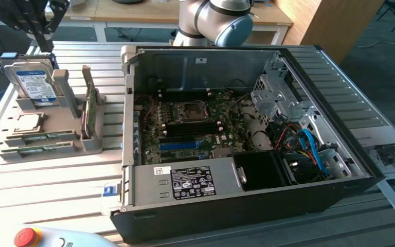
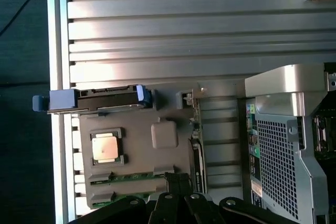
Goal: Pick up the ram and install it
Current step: 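Reach for the ram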
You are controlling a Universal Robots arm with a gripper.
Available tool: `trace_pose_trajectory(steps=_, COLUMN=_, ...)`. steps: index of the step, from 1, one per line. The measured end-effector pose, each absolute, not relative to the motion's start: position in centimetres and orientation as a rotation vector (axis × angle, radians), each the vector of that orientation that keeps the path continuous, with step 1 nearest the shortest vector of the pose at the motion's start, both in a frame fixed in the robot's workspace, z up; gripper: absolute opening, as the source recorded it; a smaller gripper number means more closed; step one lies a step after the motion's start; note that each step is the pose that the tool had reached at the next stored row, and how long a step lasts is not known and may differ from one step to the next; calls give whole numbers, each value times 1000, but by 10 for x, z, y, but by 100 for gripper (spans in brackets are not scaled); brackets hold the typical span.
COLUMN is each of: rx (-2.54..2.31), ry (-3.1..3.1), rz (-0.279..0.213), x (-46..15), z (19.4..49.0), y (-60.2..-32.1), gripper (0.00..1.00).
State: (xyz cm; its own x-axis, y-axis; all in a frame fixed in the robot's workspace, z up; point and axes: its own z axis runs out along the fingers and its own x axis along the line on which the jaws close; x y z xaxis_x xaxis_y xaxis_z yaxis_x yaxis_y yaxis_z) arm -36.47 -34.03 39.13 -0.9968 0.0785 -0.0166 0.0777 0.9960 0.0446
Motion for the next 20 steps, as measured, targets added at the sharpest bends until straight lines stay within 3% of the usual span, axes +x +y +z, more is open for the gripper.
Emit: trace_pose_trajectory(steps=20, rx=123, ry=3128, rz=68, x=-403, z=391, y=-336, gripper=11)
